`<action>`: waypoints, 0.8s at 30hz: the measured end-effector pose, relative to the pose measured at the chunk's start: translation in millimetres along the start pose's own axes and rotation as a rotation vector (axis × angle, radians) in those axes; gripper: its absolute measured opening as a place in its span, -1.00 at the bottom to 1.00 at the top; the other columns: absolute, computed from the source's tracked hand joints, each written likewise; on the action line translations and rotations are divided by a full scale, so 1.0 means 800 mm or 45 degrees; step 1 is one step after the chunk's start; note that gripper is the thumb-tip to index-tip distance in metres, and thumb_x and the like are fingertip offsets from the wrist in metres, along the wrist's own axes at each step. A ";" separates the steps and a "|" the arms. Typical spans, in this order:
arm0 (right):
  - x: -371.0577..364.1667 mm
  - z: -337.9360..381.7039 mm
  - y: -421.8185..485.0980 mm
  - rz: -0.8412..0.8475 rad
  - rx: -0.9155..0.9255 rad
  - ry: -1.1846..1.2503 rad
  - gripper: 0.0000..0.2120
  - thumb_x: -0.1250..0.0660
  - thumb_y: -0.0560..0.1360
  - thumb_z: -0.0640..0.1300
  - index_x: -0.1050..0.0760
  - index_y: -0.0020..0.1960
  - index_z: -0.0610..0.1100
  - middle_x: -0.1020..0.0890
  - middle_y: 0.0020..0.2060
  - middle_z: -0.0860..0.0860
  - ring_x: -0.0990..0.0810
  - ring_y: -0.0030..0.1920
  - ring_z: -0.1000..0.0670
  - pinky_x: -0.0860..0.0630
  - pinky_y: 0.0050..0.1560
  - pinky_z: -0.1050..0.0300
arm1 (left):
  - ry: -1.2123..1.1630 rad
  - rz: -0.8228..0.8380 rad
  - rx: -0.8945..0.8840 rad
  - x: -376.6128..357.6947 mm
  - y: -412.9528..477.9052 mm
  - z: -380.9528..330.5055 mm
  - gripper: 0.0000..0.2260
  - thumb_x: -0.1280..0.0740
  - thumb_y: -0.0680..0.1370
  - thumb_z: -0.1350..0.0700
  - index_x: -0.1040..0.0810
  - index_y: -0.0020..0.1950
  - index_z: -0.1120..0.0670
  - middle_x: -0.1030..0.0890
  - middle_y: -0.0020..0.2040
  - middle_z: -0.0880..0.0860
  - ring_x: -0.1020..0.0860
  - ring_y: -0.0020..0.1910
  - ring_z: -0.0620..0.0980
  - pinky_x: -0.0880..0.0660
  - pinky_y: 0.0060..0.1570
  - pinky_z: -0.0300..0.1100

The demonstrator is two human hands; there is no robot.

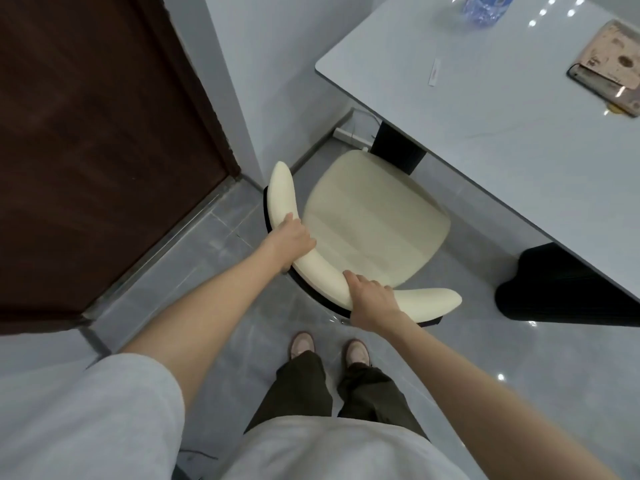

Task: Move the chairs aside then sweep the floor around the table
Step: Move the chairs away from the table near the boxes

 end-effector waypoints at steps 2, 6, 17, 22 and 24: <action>-0.002 0.000 -0.004 -0.012 0.033 -0.022 -0.38 -0.39 0.36 -0.14 -0.20 0.35 -0.06 -0.49 0.18 -0.04 -0.52 0.13 -0.18 -0.42 0.09 -0.12 | -0.013 -0.012 0.036 0.000 -0.008 -0.006 -0.61 -0.37 0.44 0.18 -0.43 0.26 0.10 -0.57 0.15 0.09 -0.51 0.14 0.13 -0.33 0.23 -0.01; -0.012 0.006 -0.010 -0.016 0.140 -0.078 -0.42 -0.41 0.36 -0.12 -0.24 0.30 -0.07 -0.51 0.17 -0.03 -0.53 0.14 -0.16 -0.42 0.03 -0.07 | -0.052 0.048 0.124 -0.008 -0.032 -0.022 -0.64 -0.35 0.46 0.20 -0.43 0.24 0.10 -0.57 0.14 0.09 -0.52 0.13 0.13 -0.34 0.20 -0.04; -0.035 -0.028 -0.057 0.056 0.453 -0.270 -0.41 -0.32 0.37 -0.15 -0.21 0.36 -0.09 -0.51 0.16 -0.07 -0.55 0.12 -0.20 -0.45 0.08 -0.08 | -0.290 0.184 0.464 -0.013 -0.087 -0.115 -0.63 -0.34 0.47 0.19 -0.44 0.27 0.07 -0.56 0.17 0.07 -0.48 0.19 0.12 -0.32 0.22 -0.07; -0.035 -0.058 -0.083 0.117 0.560 -0.464 -0.27 -0.42 0.35 -0.04 -0.15 0.42 -0.01 -0.50 0.20 -0.04 -0.52 0.17 -0.20 -0.32 0.21 -0.24 | -0.439 0.250 0.673 -0.007 -0.118 -0.168 -0.65 -0.32 0.47 0.20 -0.45 0.26 0.06 -0.57 0.16 0.08 -0.49 0.17 0.12 -0.33 0.19 -0.08; -0.039 -0.067 -0.095 0.133 0.623 -0.590 -0.22 -0.48 0.32 0.14 -0.20 0.40 -0.06 -0.51 0.19 -0.06 -0.52 0.17 -0.19 -0.30 0.25 -0.23 | -0.491 0.290 0.747 -0.014 -0.137 -0.196 -0.63 -0.33 0.45 0.18 -0.44 0.26 0.05 -0.57 0.15 0.07 -0.49 0.15 0.12 -0.33 0.18 -0.08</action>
Point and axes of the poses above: each hand's wrist, its own y-axis towards the middle knuckle, its own x-axis out of the back of the hand, z = x × y, the point moved 4 cm from there along y, towards the middle knuckle
